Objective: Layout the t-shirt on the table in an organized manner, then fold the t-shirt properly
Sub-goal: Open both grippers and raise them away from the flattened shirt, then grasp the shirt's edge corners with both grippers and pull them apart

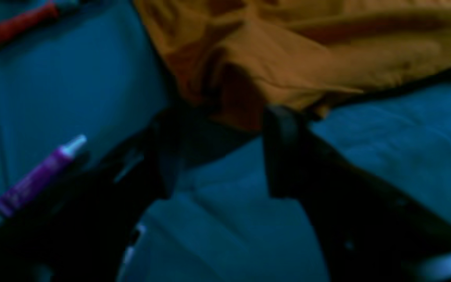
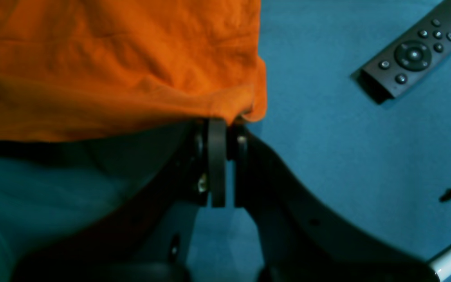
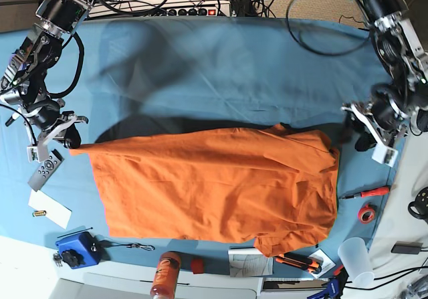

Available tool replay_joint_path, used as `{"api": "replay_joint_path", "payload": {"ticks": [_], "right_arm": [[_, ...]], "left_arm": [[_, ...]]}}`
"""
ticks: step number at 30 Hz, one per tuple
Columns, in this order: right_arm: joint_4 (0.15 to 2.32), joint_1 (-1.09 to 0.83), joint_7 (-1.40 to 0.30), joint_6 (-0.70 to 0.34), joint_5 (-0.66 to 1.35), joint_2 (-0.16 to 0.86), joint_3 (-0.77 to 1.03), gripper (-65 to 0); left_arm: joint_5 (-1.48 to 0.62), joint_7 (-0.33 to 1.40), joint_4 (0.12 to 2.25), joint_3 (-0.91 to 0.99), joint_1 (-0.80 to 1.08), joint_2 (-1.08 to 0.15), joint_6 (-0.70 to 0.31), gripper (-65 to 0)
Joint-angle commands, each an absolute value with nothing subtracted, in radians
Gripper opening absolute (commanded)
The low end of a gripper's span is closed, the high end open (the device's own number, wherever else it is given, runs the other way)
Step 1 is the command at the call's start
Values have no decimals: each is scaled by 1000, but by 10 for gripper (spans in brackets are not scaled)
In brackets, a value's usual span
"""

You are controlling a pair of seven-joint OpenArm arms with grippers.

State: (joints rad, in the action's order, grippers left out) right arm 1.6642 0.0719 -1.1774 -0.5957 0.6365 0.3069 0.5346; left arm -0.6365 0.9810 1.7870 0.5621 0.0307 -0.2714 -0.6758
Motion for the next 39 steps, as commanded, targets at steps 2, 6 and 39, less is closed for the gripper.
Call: {"api": "replay_joint_path", "payload": {"ticks": [2,6,39], "right_arm": [[1679,89,-1153,-595,654,324,538,-650],[1679,89,-1164,-596,654,325,538,-650],[1679,89,-1176,-596,654,325,538,-650]], "left_arm": [[-580,833,1803,539,54,-288,-698,-236],[-383,747,1800,434,75,-288,-698,-225],[75,538,1655,55,7,-365,-382,-227]]}}
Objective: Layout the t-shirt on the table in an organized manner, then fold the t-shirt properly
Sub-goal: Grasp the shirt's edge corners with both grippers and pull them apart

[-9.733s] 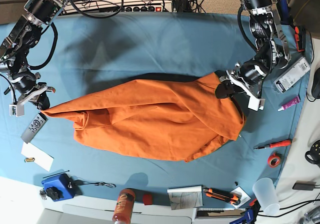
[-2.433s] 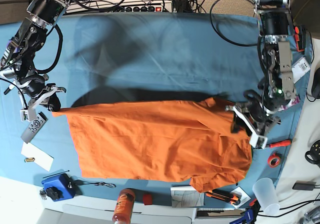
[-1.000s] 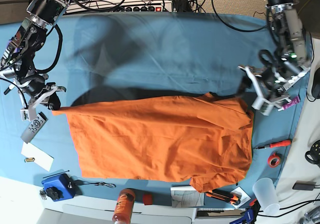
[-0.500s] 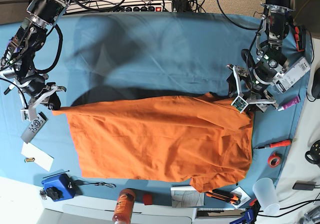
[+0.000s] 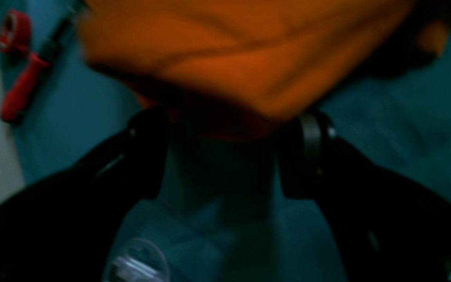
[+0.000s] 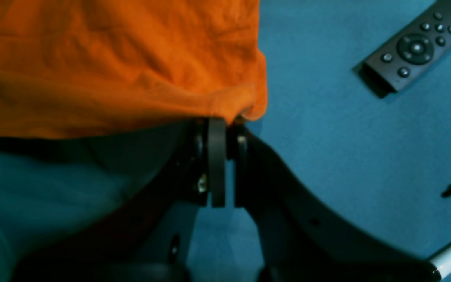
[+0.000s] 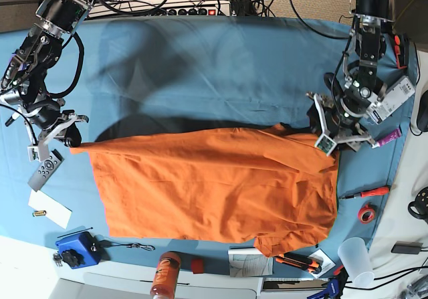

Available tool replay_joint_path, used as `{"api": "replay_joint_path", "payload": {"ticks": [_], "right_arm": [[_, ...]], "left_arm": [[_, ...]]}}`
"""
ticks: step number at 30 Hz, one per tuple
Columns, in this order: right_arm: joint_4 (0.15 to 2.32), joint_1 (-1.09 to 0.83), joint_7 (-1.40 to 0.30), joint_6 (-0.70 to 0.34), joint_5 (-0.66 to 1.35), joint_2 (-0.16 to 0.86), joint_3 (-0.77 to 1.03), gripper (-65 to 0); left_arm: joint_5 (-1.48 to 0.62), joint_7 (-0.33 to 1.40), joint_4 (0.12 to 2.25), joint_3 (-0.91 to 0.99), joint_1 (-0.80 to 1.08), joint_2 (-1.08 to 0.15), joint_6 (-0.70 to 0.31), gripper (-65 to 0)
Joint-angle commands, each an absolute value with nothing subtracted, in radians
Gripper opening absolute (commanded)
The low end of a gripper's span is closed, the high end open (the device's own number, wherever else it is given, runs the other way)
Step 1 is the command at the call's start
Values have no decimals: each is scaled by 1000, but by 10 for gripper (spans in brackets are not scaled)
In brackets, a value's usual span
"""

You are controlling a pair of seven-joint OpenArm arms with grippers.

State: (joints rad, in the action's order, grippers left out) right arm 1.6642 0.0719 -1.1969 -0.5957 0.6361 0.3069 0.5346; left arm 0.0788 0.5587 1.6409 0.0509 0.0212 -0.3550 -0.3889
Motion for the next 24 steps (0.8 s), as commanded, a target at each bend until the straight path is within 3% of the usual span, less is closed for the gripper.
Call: {"api": "replay_joint_path", "payload": {"ticks": [1,8,17,22,24], "right_arm": [[1679,89,-1176,-596,654,325,538,-650],[1679,89,-1175,-596,654,325,538,-650],[1679,89,-1175,-596,654,325,538,-650],[1679,89,-1167,-596,654,325,538,-650],[1679,89,-1153,-596,654,325,538,-650]], "left_arm": [[75,538,1655,55,5,-365,-384,-227],[70,541,1655,55,6,-343,-393,-247],[37,571,1655,55,6,-296,-377,-460],[37,736,1655,55,5,-297,-323,-642],[25,818,1656,55,5,-297,-321,-650]]}}
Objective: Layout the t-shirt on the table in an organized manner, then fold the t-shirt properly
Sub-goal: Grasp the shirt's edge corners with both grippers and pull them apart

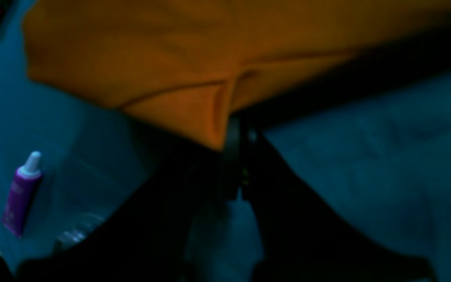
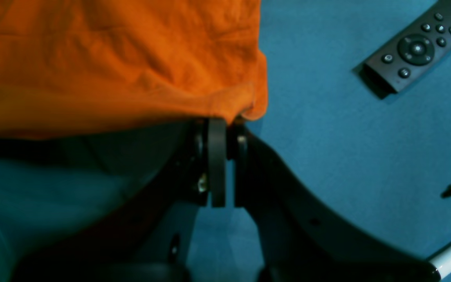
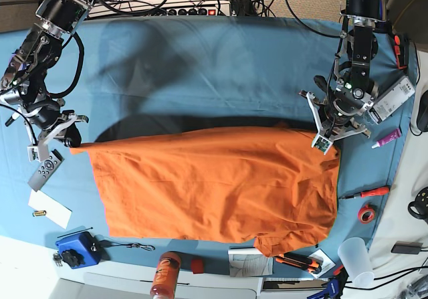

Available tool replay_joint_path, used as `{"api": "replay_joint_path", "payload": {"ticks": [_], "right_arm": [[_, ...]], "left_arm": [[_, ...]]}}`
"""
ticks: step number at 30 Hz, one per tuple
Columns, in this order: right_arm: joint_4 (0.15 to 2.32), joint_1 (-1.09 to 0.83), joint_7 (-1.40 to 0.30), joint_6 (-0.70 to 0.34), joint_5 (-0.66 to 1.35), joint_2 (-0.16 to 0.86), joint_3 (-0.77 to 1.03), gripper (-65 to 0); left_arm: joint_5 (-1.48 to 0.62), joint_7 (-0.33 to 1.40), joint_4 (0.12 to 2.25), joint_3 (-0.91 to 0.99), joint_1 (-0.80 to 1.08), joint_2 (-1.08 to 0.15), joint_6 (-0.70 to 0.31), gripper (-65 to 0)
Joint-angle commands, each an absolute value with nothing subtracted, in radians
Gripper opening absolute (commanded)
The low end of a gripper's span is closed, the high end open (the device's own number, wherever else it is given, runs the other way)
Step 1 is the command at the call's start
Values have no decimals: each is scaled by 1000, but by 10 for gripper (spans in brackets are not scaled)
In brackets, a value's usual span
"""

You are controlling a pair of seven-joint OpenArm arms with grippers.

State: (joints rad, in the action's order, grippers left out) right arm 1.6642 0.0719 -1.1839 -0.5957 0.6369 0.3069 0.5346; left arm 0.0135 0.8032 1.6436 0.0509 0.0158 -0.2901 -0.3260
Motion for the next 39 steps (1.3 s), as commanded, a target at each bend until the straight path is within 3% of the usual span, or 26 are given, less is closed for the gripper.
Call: {"api": "replay_joint_path", "payload": {"ticks": [1,10,13,18,22,26,30,34,39], "right_arm": [[1679,89,-1148,-596,654,325,538,-650],[1680,118,-1094,-595,661,327,559,-650],[1680,137,-1106,-595,722,327,595,-650],[1681,140,-1313,-698,893,330,611,-650],[1681,99,-1241,-630,894,321,685,-650],[1681,38,-1361,-682,989,330,705,-650],[1681,-56,-1282,-682,995,319,735,-650],[1681,-118,-1367,-698,1055,294,748,-650],[1682,-175,-1357,-698,1133,281,764,-650]], "left_arm": [[17,851,1657,56,6,-297,-321,-650],[-139,1079,1866,56,5,-297,-321,-650],[-193,1058,1958,59,6,-297,-322,-650],[-324,1142,1963,76,26,-297,-386,-650],[-364,1181,1969,95,96,-297,-419,-650],[-397,1183,1971,175,141,-297,-422,-650],[-498,1230,1971,268,163,-297,-522,-650],[-560,1246,1971,367,178,-297,-525,-650],[-686,1287,1971,461,220,-302,-568,-650]]}}
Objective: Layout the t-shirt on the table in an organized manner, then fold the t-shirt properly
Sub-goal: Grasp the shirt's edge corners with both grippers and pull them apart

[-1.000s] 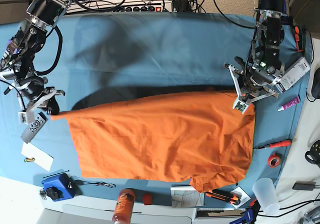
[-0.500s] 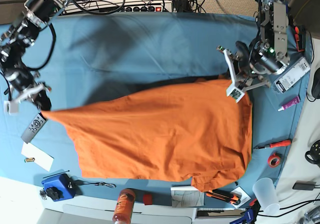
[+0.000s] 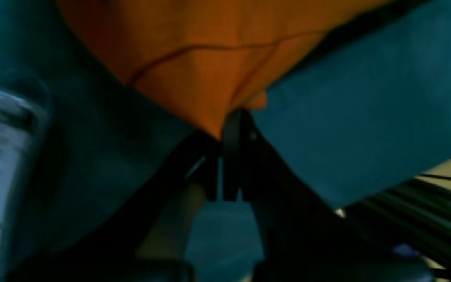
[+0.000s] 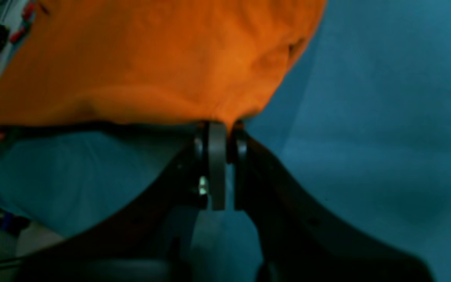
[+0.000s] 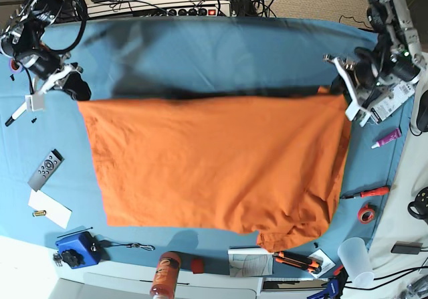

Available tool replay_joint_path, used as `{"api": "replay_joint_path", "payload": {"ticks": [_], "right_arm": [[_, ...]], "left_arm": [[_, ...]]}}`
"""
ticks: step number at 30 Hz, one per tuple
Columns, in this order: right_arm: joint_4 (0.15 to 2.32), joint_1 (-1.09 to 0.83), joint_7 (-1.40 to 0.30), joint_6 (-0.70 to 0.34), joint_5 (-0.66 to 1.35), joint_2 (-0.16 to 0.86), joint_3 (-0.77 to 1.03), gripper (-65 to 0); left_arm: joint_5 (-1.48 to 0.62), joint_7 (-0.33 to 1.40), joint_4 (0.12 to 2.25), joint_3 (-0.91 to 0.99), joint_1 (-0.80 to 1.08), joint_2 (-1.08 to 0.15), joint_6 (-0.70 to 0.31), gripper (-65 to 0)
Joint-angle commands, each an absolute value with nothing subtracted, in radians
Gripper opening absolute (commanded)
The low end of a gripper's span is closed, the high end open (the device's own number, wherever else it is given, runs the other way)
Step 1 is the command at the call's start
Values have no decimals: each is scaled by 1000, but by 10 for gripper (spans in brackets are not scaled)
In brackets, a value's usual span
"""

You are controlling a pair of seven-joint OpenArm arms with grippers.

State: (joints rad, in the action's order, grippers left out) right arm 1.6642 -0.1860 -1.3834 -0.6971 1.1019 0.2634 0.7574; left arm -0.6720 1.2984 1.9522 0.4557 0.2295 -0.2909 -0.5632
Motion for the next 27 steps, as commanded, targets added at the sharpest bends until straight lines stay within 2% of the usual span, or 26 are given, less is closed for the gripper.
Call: {"api": "replay_joint_path", "payload": {"ticks": [1,8,17,21,27], "right_arm": [[1682,-175,-1366,-698,1134,276,770,-650],[1721,-186,-1396,-698,1171,274,773,-650],[2039,-339,-1396,-698,1170,274,773,-650],[2048,-380,-1396,-698,1149,270,775,-650],[2048,-391,-1396,-698,1125,198,836,-650]], "left_arm": [[-709,1287,1971,476,228,-302,-570,-650],[-820,1303,1971,514,292,-302,-575,-650],[-823,1317,1978,514,371,-302,-542,-650],[-823,1320,2011,514,413,-302,-532,-650],[-823,1324,2104,534,480,-302,-536,-650]]}}
